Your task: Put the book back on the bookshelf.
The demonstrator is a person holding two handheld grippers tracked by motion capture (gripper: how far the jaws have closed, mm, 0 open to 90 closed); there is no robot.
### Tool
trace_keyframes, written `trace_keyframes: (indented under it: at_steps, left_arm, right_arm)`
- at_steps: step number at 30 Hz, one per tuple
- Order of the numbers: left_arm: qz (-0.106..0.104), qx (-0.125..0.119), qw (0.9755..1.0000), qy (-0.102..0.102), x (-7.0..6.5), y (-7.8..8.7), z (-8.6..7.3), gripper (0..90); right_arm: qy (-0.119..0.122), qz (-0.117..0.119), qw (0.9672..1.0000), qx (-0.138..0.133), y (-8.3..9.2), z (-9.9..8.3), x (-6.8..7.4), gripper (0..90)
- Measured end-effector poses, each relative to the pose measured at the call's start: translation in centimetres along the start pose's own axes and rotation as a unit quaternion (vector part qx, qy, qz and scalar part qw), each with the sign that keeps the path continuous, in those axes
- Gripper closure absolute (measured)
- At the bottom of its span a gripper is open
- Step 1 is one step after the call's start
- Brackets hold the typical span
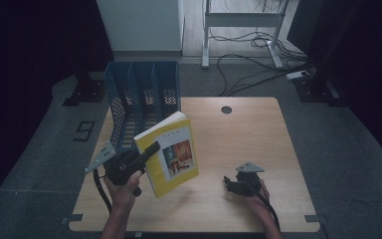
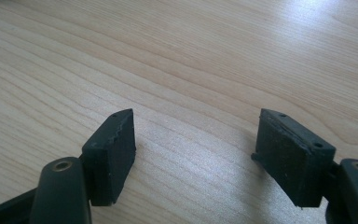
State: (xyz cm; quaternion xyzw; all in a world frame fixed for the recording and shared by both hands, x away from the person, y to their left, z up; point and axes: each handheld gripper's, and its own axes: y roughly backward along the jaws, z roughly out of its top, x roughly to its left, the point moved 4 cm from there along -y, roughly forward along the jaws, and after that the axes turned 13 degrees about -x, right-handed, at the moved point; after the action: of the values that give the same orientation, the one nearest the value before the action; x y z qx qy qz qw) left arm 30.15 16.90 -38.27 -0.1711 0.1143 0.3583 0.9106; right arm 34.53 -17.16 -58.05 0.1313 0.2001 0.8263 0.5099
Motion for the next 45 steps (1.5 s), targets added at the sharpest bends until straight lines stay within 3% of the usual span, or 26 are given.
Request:
trace_keyframes:
  at_steps: [21,45]
  left_arm:
    - [0.020,-0.011,0.9996,-0.013,0.0,-1.2,2.6,75.7]
    - [0.044,-0.030,0.9983,-0.022,1.4,-1.8,4.8,75.7]
  right_arm:
    - [-0.005,-0.011,0.9999,0.001,0.1,0.0,-0.1,27.2]
    - [-0.008,-0.015,0.9999,0.001,0.1,-0.1,-0.1,24.7]
